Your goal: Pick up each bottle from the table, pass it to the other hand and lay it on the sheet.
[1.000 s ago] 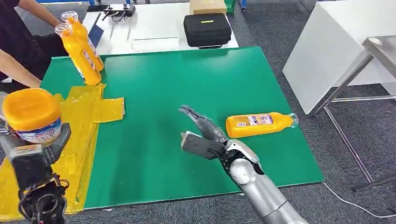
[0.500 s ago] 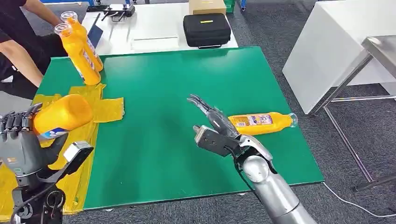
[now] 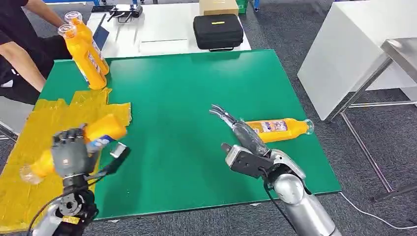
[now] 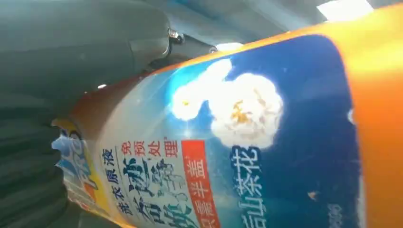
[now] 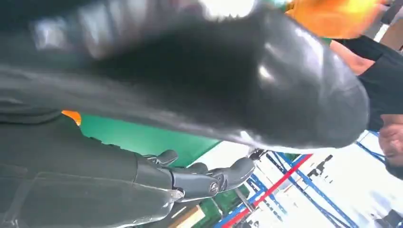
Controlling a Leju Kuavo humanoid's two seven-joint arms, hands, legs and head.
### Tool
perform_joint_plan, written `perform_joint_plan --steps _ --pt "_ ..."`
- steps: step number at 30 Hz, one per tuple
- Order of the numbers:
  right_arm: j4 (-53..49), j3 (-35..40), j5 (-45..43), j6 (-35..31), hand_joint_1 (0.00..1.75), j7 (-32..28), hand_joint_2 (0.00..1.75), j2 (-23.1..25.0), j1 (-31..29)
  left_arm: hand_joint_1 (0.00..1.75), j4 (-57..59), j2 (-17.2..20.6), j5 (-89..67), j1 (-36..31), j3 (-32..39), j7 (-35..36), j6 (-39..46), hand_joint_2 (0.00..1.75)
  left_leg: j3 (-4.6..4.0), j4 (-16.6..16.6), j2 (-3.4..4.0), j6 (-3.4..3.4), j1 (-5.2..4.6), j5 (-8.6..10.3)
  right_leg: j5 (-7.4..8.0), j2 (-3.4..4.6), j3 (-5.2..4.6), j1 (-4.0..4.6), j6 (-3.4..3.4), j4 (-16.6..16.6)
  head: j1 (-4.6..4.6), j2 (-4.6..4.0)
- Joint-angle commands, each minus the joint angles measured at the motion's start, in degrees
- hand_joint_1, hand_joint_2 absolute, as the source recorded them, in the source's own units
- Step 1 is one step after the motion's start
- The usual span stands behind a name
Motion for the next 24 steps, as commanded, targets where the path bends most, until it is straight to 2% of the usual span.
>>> perform_joint_plan --steps 1,9,13,22,23,24 --pt "-6.35 -1.79 -2.06 0.37 0.0 -3.41 0.0 -8.15 6.77 1.75 28.91 0.57 -0.02 -5.8 -14.07 1.87 -0.02 1.75 0.39 -0.14 -0.09 -0.04 -0.06 -0.1 -0.13 -0.16 0.46 -0.04 -0.08 -0.16 -0.02 0.0" --pt "-7.03 -1.02 -1.78 0.5 0.0 -2.88 0.0 -8.25 6.76 1.75 32.36 -0.97 -0.02 -6.53 -12.73 0.76 -0.2 1.75 0.26 -0.07 -0.02 -0.04 -0.09 -0.09 -0.1 -0.12 0.35 -0.03 -0.09 -0.07 0.0 0.0" --pt "-5.92 -0.5 -1.97 0.79 0.0 -2.68 0.0 -8.16 5.64 1.75 33.5 -1.48 -0.02 -6.78 -16.09 3.08 -2.01 1.75 0.71 -0.15 0.11 -0.14 -0.08 -0.16 -0.08 -0.02 0.73 0.0 -0.16 -0.13 -0.04 0.0" --pt "-5.31 0.6 -2.0 1.15 0.0 -2.65 0.0 -7.94 5.2 1.75 30.76 -1.25 -0.02 -7.03 -12.65 3.0 -3.95 1.75 1.05 -0.14 -0.08 -0.04 -0.09 -0.08 -0.08 -0.09 0.91 -0.01 -0.11 -0.1 -0.04 0.0" --pt "-5.28 0.63 -2.01 1.17 0.0 -2.56 0.0 -7.88 5.3 0.0 29.72 -1.03 -0.02 -6.75 -12.81 4.03 -3.88 1.75 1.03 -0.14 -0.11 -0.01 -0.09 -0.06 -0.08 -0.1 0.91 -0.02 -0.09 -0.1 0.0 0.0" --pt "-5.2 0.68 -1.96 1.21 0.0 -2.44 0.0 -7.76 5.6 0.0 27.8 -0.72 -0.02 -6.1 -12.36 4.56 -4.03 1.75 1.01 -0.15 -0.04 -0.02 -0.09 -0.05 -0.05 -0.06 0.97 -0.02 -0.11 -0.12 -0.02 0.0"
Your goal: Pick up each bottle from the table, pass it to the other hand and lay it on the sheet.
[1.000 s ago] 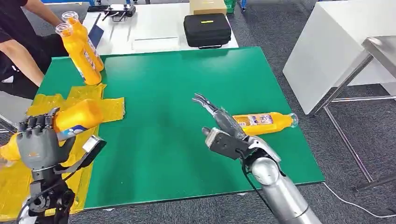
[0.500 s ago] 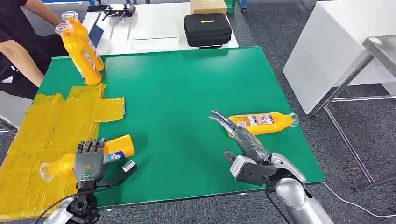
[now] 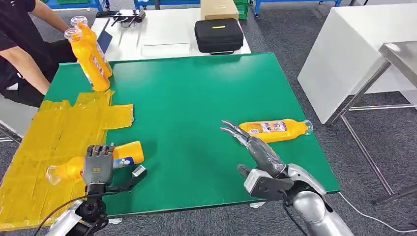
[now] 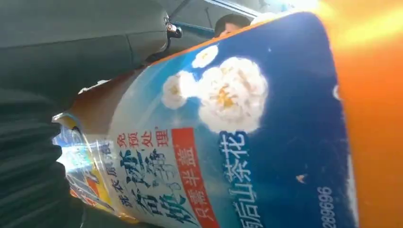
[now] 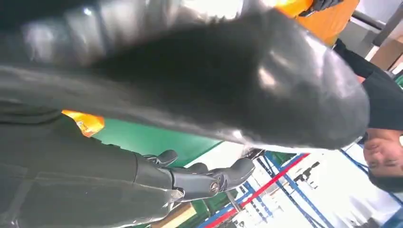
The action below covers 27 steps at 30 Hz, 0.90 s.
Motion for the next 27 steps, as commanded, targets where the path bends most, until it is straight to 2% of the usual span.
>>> perform_joint_plan --steps 1,4,5,8,10,11,12,13,14,16,19,20,21,24,27 --pt "1.88 1.64 -0.14 0.37 0.0 0.54 0.0 -0.06 -1.15 0.0 -0.01 0.21 0.05 2.35 0.39 1.94 -1.88 1.75 0.1 -0.05 0.21 -0.03 0.0 -0.02 0.02 0.13 0.11 0.02 -0.09 -0.06 -0.02 0.0" --pt "2.41 1.67 0.02 0.27 0.0 0.39 0.0 0.0 -0.75 0.0 -5.23 1.57 0.05 4.21 0.51 3.63 -1.73 1.75 0.12 -0.06 0.28 -0.07 0.01 -0.05 0.02 0.17 0.12 0.03 -0.12 -0.08 -0.02 0.0" --pt "2.42 1.58 0.19 0.29 0.0 0.31 0.0 0.69 -0.68 0.0 -10.19 1.79 0.05 6.35 3.55 5.15 -0.17 0.0 0.1 -0.03 0.25 -0.04 0.03 -0.05 0.03 0.18 0.12 0.05 -0.08 -0.07 -0.02 0.0" --pt "2.6 2.07 0.89 0.66 0.0 1.06 0.0 1.86 -1.85 0.0 -17.57 0.99 0.05 9.18 10.57 2.41 1.85 0.0 0.08 -0.04 0.39 -0.07 0.03 -0.11 0.03 0.28 0.06 0.06 -0.13 -0.08 -0.02 0.0" --pt "2.7 2.17 1.0 0.75 0.0 1.47 0.0 2.15 -2.28 0.0 -18.48 0.91 0.05 9.22 11.22 1.76 0.99 0.0 -0.04 0.03 0.35 -0.07 0.04 -0.1 0.02 0.22 -0.06 0.06 -0.12 -0.03 -0.02 0.0" --pt "2.92 2.39 1.04 0.99 0.0 1.9 0.0 2.45 -3.17 0.0 -21.04 2.58 0.05 8.84 10.45 4.07 1.83 0.0 -0.04 0.04 0.36 -0.1 0.06 -0.14 -0.02 0.2 -0.06 0.09 -0.16 -0.02 -0.04 0.0" --pt "2.86 2.28 1.12 1.11 0.0 2.55 0.0 2.86 -3.47 0.0 -27.58 -0.3 0.05 11.53 16.13 -1.17 1.86 0.0 -0.24 0.07 0.29 -0.06 0.07 -0.07 0.02 0.14 -0.25 0.08 -0.11 0.01 -0.02 0.0" --pt "2.78 2.26 1.15 1.23 0.0 2.76 0.0 3.09 -3.63 0.0 -31.53 -0.49 0.05 12.46 18.69 -3.74 1.86 0.0 -0.26 0.1 0.31 -0.1 0.1 -0.12 -0.03 0.11 -0.25 0.11 -0.16 0.01 -0.02 0.0" --pt "2.53 1.99 1.25 1.3 0.0 3.02 0.0 3.49 -3.32 0.0 -35.62 -5.79 0.05 14.8 24.91 -10.44 1.86 0.0 -0.49 0.12 0.27 -0.04 0.09 -0.05 0.02 0.11 -0.47 0.08 -0.08 0.04 -0.02 0.0" --pt "2.23 1.93 1.65 1.47 0.0 3.41 0.0 3.98 -2.95 0.0 -43.16 -13.15 2.46 17.21 34.41 -21.62 1.86 0.0 -0.64 0.15 0.22 0.0 0.08 -0.06 0.0 0.07 -0.56 0.07 -0.05 0.04 -0.04 0.0" --pt "2.02 1.97 1.79 1.44 0.0 3.46 0.0 3.85 -2.58 0.0 -43.92 -13.9 2.43 17.92 35.51 -22.72 1.86 0.0 -0.47 0.14 0.21 -0.02 0.03 -0.15 -0.09 0.03 -0.39 0.03 -0.08 -0.01 -0.04 0.0" --pt "2.18 1.96 1.87 1.38 0.0 3.45 0.0 3.86 -2.62 0.0 -45.3 -14.96 4.8 17.83 36.67 -25.64 1.86 0.0 -0.54 0.1 0.22 -0.02 0.03 -0.09 -0.02 0.07 -0.46 0.02 -0.07 -0.04 0.02 0.0" --pt "2.32 1.79 1.98 1.49 0.0 3.37 0.0 4.06 -2.45 0.0 -49.66 -19.05 9.0 18.29 42.02 -33.03 1.86 0.0 -0.49 0.12 0.25 -0.04 0.04 -0.15 -0.06 0.1 -0.37 0.05 -0.1 -0.05 0.02 0.0" --pt "3.25 1.97 1.98 1.38 0.0 2.91 0.0 4.21 -2.87 0.0 -56.83 -23.23 22.62 18.66 46.9 -43.0 1.86 0.0 -0.7 0.16 0.3 -0.03 0.02 -0.11 0.02 0.18 -0.63 0.05 -0.09 0.03 -0.06 0.0" --pt "4.8 2.47 1.74 1.11 0.0 2.35 0.0 4.61 -3.87 0.0 -64.41 -21.93 38.0 20.53 46.17 -43.37 1.55 0.0 -0.62 0.15 0.32 -0.04 0.03 -0.15 -0.03 0.13 -0.57 0.07 -0.12 -0.01 0.0 0.0"
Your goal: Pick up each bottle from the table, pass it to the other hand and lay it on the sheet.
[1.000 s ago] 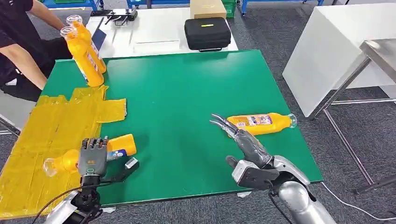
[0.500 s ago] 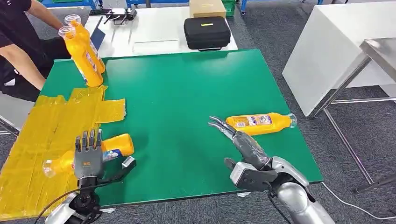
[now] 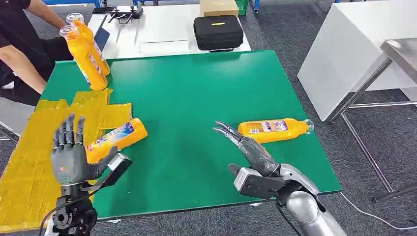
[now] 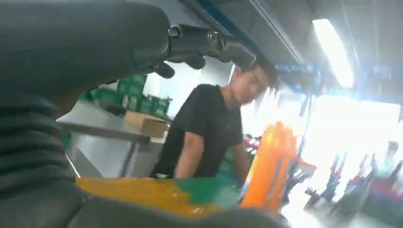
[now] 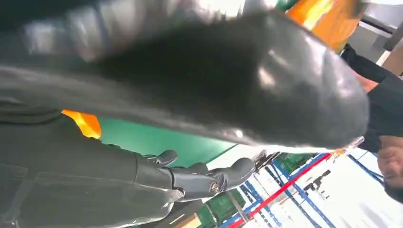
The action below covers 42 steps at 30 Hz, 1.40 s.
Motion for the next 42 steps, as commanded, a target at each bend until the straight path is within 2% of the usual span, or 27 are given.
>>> perform_joint_plan --steps 1,2,3,5,8,11,12,13,14,16,18,20,23,25,30,32,33,35,39,42 --pt "4.9 1.3 -0.32 -0.04 0.0 -0.74 0.0 1.83 -3.24 0.0 -20.26 -7.92 24.85 3.29 12.01 -7.16 -0.7 0.0 0.05 0.06 0.17 -0.08 0.08 -0.1 -0.02 0.12 0.06 0.1 -0.11 -0.01 0.02 0.0" --pt "4.9 1.3 -0.32 -0.04 0.0 -0.74 0.0 1.83 -3.24 0.0 -20.26 -7.92 24.85 3.29 12.01 -7.16 -0.7 0.0 0.18 0.09 0.35 -0.14 0.12 -0.22 -0.08 0.26 0.17 0.15 -0.17 0.01 0.0 0.0" --pt "5.71 1.82 -0.35 0.01 0.0 -0.84 0.0 1.88 -4.23 0.0 -20.03 -7.38 32.26 2.71 12.63 -8.84 -0.19 0.0 0.09 0.02 0.26 -0.09 0.09 -0.12 -0.01 0.22 0.08 0.11 -0.11 -0.03 0.0 0.0" --pt "6.47 2.08 -0.51 -0.44 0.0 -0.97 0.0 1.84 -5.02 0.0 -18.32 -7.72 40.5 1.5 14.28 -15.31 -0.19 0.0 0.11 0.0 0.23 -0.1 0.1 -0.09 -0.02 0.17 0.09 0.11 -0.12 -0.02 0.0 0.0" --pt "5.65 0.98 0.65 -1.99 0.0 -1.07 0.0 0.73 -4.07 0.0 -20.93 -5.53 54.69 3.69 11.92 -19.45 -1.59 0.0 0.32 -0.02 0.21 -0.15 0.13 -0.17 -0.1 0.08 0.33 0.14 -0.19 -0.09 0.0 0.0" --pt "3.39 -1.13 7.7 -3.04 0.0 0.85 0.0 -4.55 -3.02 0.0 -26.29 -2.7 72.5 8.18 9.2 -22.6 -9.27 0.0 0.11 0.03 0.18 -0.07 0.12 -0.14 -0.07 0.12 0.13 0.11 -0.1 -0.03 0.02 0.0" --pt "2.69 -2.72 9.91 -3.03 0.0 1.73 1.75 -6.82 -2.43 0.0 -27.13 -1.97 75.15 9.42 9.15 -23.2 -10.17 0.0 0.18 0.04 0.21 -0.08 0.12 -0.19 -0.11 0.13 0.21 0.11 -0.11 -0.03 0.0 0.0" --pt "1.82 -5.8 13.2 -2.29 0.0 3.09 1.75 -9.38 -1.27 0.0 -28.21 -1.0 77.7 10.58 8.64 -24.52 -11.2 0.0 0.22 0.08 0.22 -0.08 0.1 -0.26 -0.16 0.12 0.28 0.1 -0.12 -0.02 0.0 0.0" --pt "1.45 -8.7 12.86 -0.96 0.0 1.79 1.75 -9.93 -0.38 0.0 -28.62 -0.82 78.15 11.06 8.71 -24.81 -11.03 0.0 0.29 0.07 0.14 -0.08 0.09 -0.29 -0.21 0.03 0.38 0.09 -0.13 -0.05 0.0 0.0" --pt "1.49 -16.48 15.28 -0.21 0.0 3.56 1.75 -12.43 1.7 0.0 -30.16 -0.05 80.08 12.47 8.35 -27.06 -11.57 0.0 0.05 0.04 -0.16 -0.04 0.04 -0.09 -0.13 -0.2 0.1 0.02 -0.06 -0.02 0.0 0.0" --pt "3.45 -24.76 15.08 4.47 0.0 2.39 1.75 -13.4 2.54 0.0 -30.39 1.29 81.54 13.39 7.51 -28.21 -11.26 0.0 0.16 0.12 -0.32 -0.05 0.03 -0.21 -0.28 -0.41 0.31 0.03 -0.11 -0.03 0.02 0.0" --pt "4.93 -28.33 15.37 7.0 0.0 -0.21 1.75 -13.21 2.54 0.0 -29.89 1.7 82.26 13.51 7.38 -28.87 -10.87 0.0 0.08 0.08 -0.3 -0.06 -0.05 -0.16 -0.21 -0.43 0.22 -0.04 -0.11 -0.04 0.0 0.0" --pt "4.68 -27.95 16.0 7.19 0.0 -0.29 1.75 -12.45 2.53 0.0 -29.54 1.74 82.34 13.28 7.32 -29.02 -10.81 0.0 -0.02 0.0 -0.16 -0.03 -0.13 -0.09 -0.07 -0.25 0.05 -0.13 -0.09 -0.08 0.0 0.0" --pt "5.21 -28.82 17.64 7.45 0.0 1.23 1.75 -13.63 3.12 0.0 -28.86 2.38 82.46 13.25 7.15 -29.03 -10.62 0.0 0.2 -0.02 -0.07 -0.08 -0.11 -0.21 -0.14 -0.22 0.27 -0.09 -0.18 -0.11 0.0 0.0" --pt "7.16 -36.91 15.31 10.37 0.0 -2.82 1.75 -21.65 9.4 0.0 -25.24 3.41 84.92 12.17 7.26 -29.03 -12.06 0.0 0.11 -0.04 -0.37 0.02 -0.13 -0.09 -0.15 -0.51 0.19 -0.12 -0.08 -0.13 -0.02 0.0" --pt "9.03 -38.89 12.29 12.58 0.0 -4.3 1.75 -26.47 9.55 0.0 -23.71 3.62 85.21 10.69 7.02 -29.03 -12.25 0.0 0.02 0.0 -0.45 0.1 -0.16 -0.05 -0.15 -0.59 0.11 -0.15 -0.03 -0.08 -0.02 0.0" --pt "9.28 -39.15 12.01 12.77 0.0 -4.48 1.75 -26.75 9.31 0.0 -23.54 3.64 85.2 10.51 6.97 -29.03 -12.18 0.0 0.08 0.01 -0.44 0.08 -0.17 -0.1 -0.19 -0.61 0.18 -0.16 -0.06 -0.08 -0.02 0.0" --pt "9.31 -38.78 11.91 12.84 0.0 -4.57 1.75 -26.67 8.74 0.0 -23.55 3.65 85.17 10.42 6.9 -29.03 -11.94 0.0 0.15 0.0 -0.28 0.07 -0.18 -0.15 -0.17 -0.45 0.26 -0.16 -0.08 -0.11 -0.04 0.0" --pt "12.53 -33.32 11.51 14.43 0.0 -2.76 1.75 -29.9 6.04 0.0 -23.61 4.06 85.68 9.57 6.25 -29.03 -11.42 0.0 0.18 -0.03 0.0 0.07 -0.16 -0.2 -0.07 -0.18 0.23 -0.12 -0.12 -0.16 0.0 0.0" --pt "14.13 -30.98 11.97 13.85 0.0 -2.48 1.75 -30.53 4.58 0.0 -23.8 4.19 85.55 9.62 6.05 -29.03 -11.19 0.0 0.09 -0.07 -0.04 0.1 -0.19 -0.12 -0.02 -0.2 0.09 -0.17 -0.07 -0.16 0.0 0.0"
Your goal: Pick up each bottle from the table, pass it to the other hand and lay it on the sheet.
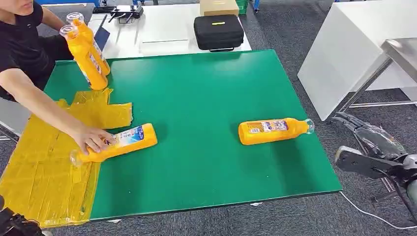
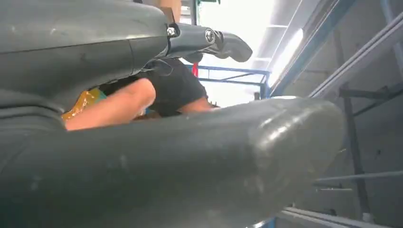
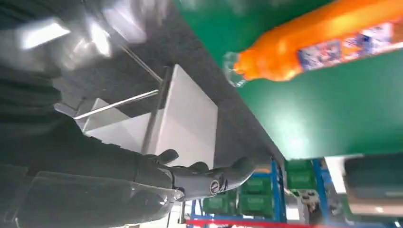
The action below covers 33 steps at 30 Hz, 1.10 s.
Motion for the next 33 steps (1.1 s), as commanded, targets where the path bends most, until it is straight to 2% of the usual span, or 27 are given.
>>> perform_joint_plan --steps 1,3,6,7,11,14,15,16,17,18,21,24,27,30,31,33 --pt "8.91 7.16 0.91 -0.25 0.0 1.3 1.75 -3.62 -5.1 0.0 3.61 1.54 0.13 -2.13 -2.08 0.06 0.73 0.0 0.34 -0.09 0.06 -0.15 0.09 -0.08 -0.03 -0.04 0.39 0.11 -0.16 -0.16 0.02 0.0" --pt "14.38 13.08 2.66 -1.14 0.0 1.87 1.75 -2.93 -10.9 0.0 2.33 1.44 0.22 -1.2 -1.83 0.06 0.57 0.0 0.35 -0.08 0.21 -0.13 0.1 -0.09 0.0 0.12 0.37 0.12 -0.15 -0.17 0.02 0.0" --pt "23.48 21.31 5.04 -3.58 0.0 1.78 1.75 0.06 -19.98 0.0 1.6 1.84 0.51 -0.15 -1.69 0.06 0.84 0.0 0.37 -0.09 0.48 -0.07 0.15 -0.08 0.12 0.42 0.38 0.19 -0.08 -0.24 0.02 0.0" --pt "28.91 25.05 5.65 -3.73 0.0 1.24 1.75 2.09 -25.21 0.0 1.79 2.65 1.35 -0.09 -1.65 0.06 1.04 0.0 0.51 -0.13 0.63 -0.11 0.18 -0.13 0.12 0.53 0.49 0.22 -0.13 -0.3 0.02 0.0" --pt "41.08 35.23 6.34 -4.99 0.0 0.5 1.75 5.33 -37.06 0.0 2.1 3.58 2.0 -0.29 -1.27 0.06 1.46 0.0 0.54 -0.13 0.95 -0.13 0.2 -0.08 0.21 0.86 0.44 0.25 -0.09 -0.27 0.04 0.0" --pt "45.18 39.87 6.14 -5.9 0.0 -0.25 1.75 8.43 -41.24 0.0 1.74 3.75 2.29 -0.18 -0.72 0.06 1.77 0.0 0.39 -0.1 0.9 -0.04 0.19 0.03 0.23 0.76 0.34 0.22 0.01 -0.21 0.06 0.0" --pt "45.73 40.73 5.8 -5.55 0.0 -0.36 1.75 8.84 -42.41 0.0 1.79 3.83 2.88 -0.07 -0.49 0.06 1.73 0.0 0.52 -0.12 1.1 -0.07 0.19 0.0 0.25 0.94 0.4 0.23 -0.04 -0.23 0.0 0.0" --pt "47.04 42.92 4.68 -5.37 0.0 -0.6 1.75 8.94 -44.39 0.0 1.56 3.94 3.07 0.08 -0.24 0.06 1.93 0.0 0.36 -0.08 0.89 -0.01 0.14 0.07 0.22 0.76 0.29 0.17 0.05 -0.13 0.04 0.0" --pt "47.83 44.19 3.84 -5.05 0.0 -0.57 1.75 9.2 -45.96 0.0 1.21 3.87 3.09 0.24 0.23 0.06 1.91 0.0 0.67 -0.14 1.18 -0.15 0.19 -0.05 0.2 0.97 0.53 0.24 -0.12 -0.23 0.04 0.0" --pt "48.26 44.81 3.38 -4.57 0.0 -0.65 1.75 9.32 -46.69 0.0 1.08 3.8 3.2 0.39 0.45 0.06 1.95 0.0 0.35 -0.05 0.96 -0.02 0.13 0.05 0.21 0.82 0.24 0.16 0.03 -0.07 0.0 0.0" --pt "51.09 48.7 1.73 -4.01 0.0 -0.65 1.75 10.21 -50.42 0.0 0.57 3.5 3.51 0.94 1.52 0.06 1.59 0.0 0.41 -0.02 1.02 -0.06 0.12 -0.02 0.15 0.84 0.31 0.16 -0.02 -0.03 0.02 0.0" --pt "51.63 49.29 1.38 -3.92 0.0 -0.76 1.75 10.2 -50.75 0.0 0.58 3.39 3.5 0.94 1.67 0.06 1.71 0.0 0.23 -0.04 0.67 0.02 0.1 0.09 0.17 0.58 0.23 0.13 0.07 -0.02 0.04 0.0" --pt "56.45 54.68 -0.69 -2.33 0.0 -0.94 1.75 11.96 -56.73 0.0 0.28 3.09 4.29 1.29 3.31 0.06 1.08 0.0 0.27 -0.01 0.65 -0.01 0.08 0.05 0.14 0.57 0.25 0.11 0.04 0.01 0.02 0.0" --pt "60.16 59.22 -2.8 0.23 0.0 -1.12 1.75 13.4 -61.81 0.0 -1.46 1.77 4.45 3.07 5.93 0.06 -0.41 0.0 0.09 0.0 0.62 0.02 0.04 0.09 0.19 0.55 0.11 0.07 0.07 0.07 0.04 0.0" --pt "60.74 60.63 -3.01 0.84 0.0 -1.13 1.75 13.4 -62.86 0.0 -2.01 1.19 4.53 3.61 6.63 0.06 -1.08 0.0 0.19 0.05 0.86 -0.03 0.05 -0.01 0.17 0.77 0.13 0.09 0.01 0.1 0.0 0.0" --pt "61.74 62.13 -3.84 1.88 0.0 -1.1 1.75 13.6 -64.22 0.0 -2.47 0.51 4.4 4.06 7.52 0.06 -1.68 0.0 0.23 0.08 0.85 -0.05 0.07 -0.05 0.12 0.73 0.18 0.11 -0.01 0.11 0.04 0.0"
